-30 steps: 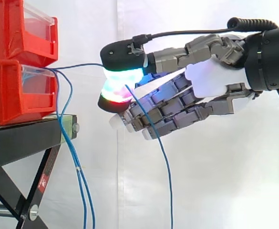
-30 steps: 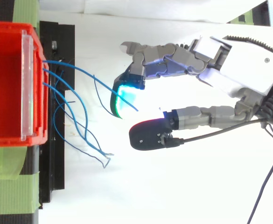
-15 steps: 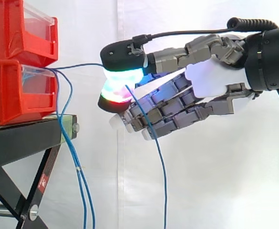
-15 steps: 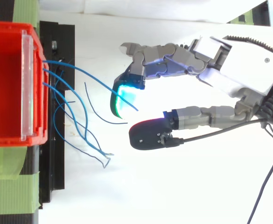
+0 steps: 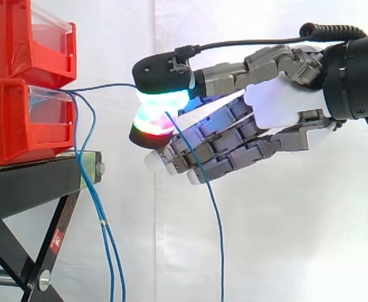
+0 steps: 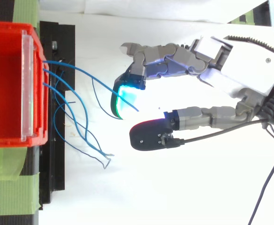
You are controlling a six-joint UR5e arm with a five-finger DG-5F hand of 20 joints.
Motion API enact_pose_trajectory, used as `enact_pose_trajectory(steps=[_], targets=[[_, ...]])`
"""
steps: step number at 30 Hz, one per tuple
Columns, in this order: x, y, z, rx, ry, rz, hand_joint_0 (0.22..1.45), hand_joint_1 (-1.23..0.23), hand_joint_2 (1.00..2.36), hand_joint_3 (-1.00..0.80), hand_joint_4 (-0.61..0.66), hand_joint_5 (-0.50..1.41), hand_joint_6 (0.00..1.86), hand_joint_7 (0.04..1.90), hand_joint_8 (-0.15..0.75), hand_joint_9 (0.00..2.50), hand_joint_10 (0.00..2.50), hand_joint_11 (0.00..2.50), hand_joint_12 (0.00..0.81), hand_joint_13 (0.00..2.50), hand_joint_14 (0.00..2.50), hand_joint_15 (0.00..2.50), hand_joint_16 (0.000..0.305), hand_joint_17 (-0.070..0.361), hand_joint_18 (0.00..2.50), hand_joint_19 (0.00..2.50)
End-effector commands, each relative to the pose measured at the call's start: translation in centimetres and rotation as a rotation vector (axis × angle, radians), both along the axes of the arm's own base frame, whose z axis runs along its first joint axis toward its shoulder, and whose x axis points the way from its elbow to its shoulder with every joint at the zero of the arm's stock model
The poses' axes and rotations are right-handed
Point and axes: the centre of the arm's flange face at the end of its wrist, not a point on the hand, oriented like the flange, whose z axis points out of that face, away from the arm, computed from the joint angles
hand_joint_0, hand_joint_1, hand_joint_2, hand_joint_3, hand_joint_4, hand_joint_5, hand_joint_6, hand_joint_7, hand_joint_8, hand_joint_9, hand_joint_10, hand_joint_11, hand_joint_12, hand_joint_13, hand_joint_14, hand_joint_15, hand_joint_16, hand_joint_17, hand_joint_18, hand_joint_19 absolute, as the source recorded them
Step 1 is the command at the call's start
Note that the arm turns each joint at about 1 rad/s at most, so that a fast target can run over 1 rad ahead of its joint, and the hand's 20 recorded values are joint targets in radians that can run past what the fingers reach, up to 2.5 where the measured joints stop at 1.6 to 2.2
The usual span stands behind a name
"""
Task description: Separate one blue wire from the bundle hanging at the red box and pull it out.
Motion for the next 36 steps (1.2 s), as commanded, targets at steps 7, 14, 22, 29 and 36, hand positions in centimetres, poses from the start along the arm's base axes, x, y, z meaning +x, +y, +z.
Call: enact_pose_trajectory(steps=[7,14,22,29,36], targets=[[0.0,0.0,0.0,0.0,0.0,0.0,0.65,-0.88,1.02,-0.19,0.08,-0.16,0.75,1.16,0.252,0.58,0.01,0.47,0.373,0.11,0.0,0.1,0.059,0.134,0.17,0.13],[0.0,0.0,0.0,0.0,0.0,0.0,0.65,-0.88,1.02,-0.19,0.08,-0.16,0.75,1.16,0.243,0.58,0.01,0.48,0.372,0.12,0.0,0.1,0.059,0.133,0.17,0.13],[-0.3,-0.2,-0.2,-0.011,0.033,0.0,0.65,-0.88,1.02,-0.2,0.08,-0.16,0.75,1.16,0.241,0.58,0.01,0.48,0.372,0.12,0.0,0.11,0.059,0.133,0.17,0.14],[-1.8,-0.1,-0.9,-0.038,0.157,0.015,0.65,-0.88,1.02,-0.19,0.08,-0.16,0.75,1.16,0.241,0.58,0.01,0.47,0.372,0.12,0.0,0.1,0.059,0.133,0.17,0.13],[-2.8,0.8,-1.4,-0.046,0.252,0.06,0.65,-0.88,1.02,-0.19,0.08,-0.16,0.75,1.17,0.24,0.57,0.01,0.46,0.372,0.12,0.0,0.1,0.059,0.132,0.17,0.13]])
